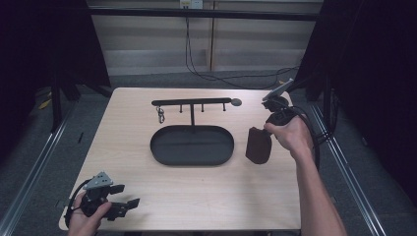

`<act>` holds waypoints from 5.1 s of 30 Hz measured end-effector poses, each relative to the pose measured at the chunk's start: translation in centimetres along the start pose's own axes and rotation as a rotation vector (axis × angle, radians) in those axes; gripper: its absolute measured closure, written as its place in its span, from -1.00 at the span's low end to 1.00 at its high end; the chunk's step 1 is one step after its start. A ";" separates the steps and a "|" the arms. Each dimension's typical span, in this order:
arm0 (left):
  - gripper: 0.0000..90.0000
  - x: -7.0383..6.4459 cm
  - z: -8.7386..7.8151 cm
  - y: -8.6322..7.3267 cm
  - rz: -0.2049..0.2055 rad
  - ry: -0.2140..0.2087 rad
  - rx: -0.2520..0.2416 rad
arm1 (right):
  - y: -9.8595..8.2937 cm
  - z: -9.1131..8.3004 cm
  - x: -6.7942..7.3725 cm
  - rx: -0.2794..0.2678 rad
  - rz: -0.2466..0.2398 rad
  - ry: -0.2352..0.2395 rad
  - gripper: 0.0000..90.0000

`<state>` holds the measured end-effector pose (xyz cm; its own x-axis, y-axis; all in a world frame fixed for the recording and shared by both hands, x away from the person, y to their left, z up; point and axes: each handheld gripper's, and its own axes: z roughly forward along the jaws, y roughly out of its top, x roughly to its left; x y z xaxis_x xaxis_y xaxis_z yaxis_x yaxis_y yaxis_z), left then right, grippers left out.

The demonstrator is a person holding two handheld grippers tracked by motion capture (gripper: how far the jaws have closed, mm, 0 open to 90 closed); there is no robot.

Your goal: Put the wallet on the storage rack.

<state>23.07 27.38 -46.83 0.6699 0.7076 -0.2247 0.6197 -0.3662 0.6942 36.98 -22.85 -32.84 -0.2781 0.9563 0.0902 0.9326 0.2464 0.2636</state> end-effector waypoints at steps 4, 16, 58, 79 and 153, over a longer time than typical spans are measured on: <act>-0.58 0.0 0.0 0.0 -0.004 -0.003 0.000 | 0.3 -0.5 0.2 -0.015 -0.004 0.002 0.96; -0.58 0.0 0.0 0.0 0.000 -0.007 0.003 | 1.0 -1.1 1.5 -0.047 -0.022 0.020 0.96; -0.58 0.1 -0.2 -0.1 -0.003 -0.011 -0.001 | 5.2 2.9 6.2 -0.140 -0.042 0.153 0.97; -0.58 0.1 -0.1 -0.1 0.000 -0.017 0.001 | 4.0 7.3 5.3 -0.224 0.040 0.347 0.97; -0.58 0.7 -0.1 0.1 -0.044 -0.001 -0.032 | -5.9 8.8 -0.1 -0.438 0.039 0.195 -0.52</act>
<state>23.55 27.95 -46.88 0.6424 0.7221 -0.2565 0.6356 -0.3151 0.7048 33.54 -23.06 -42.81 -0.3216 0.9057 0.2760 0.7703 0.0807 0.6326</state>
